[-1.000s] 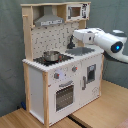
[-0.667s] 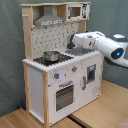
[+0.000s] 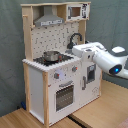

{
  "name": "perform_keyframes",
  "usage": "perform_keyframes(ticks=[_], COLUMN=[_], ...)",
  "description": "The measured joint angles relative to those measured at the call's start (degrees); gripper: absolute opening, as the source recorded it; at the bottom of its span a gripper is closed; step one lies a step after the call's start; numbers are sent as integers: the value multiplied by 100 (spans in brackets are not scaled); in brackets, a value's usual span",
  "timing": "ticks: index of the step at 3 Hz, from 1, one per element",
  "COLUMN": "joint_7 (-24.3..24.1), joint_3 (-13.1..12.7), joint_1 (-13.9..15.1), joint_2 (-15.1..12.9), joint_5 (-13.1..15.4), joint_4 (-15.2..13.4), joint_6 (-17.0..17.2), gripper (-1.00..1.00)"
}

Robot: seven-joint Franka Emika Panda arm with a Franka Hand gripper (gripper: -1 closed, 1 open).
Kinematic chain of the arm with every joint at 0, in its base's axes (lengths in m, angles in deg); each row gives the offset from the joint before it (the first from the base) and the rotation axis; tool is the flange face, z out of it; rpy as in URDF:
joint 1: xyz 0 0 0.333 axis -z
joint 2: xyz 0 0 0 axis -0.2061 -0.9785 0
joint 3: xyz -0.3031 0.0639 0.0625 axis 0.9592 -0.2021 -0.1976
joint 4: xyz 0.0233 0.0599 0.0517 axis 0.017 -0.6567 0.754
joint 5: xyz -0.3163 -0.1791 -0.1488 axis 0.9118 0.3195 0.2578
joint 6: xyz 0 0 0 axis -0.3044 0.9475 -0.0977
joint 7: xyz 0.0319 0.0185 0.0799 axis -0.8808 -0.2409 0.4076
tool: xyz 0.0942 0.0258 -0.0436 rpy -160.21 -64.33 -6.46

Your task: Play with the kitchen

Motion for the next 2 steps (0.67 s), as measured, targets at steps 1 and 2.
perform_keyframes(ticks=[1, 2], joint_7=[-477, -929], joint_3=[-369, -669], joint_1=[-4, -41], joint_2=[182, 331], joint_5=[-1, -3], joint_4=[6, 42], joint_6=[179, 322], gripper=[100, 100])
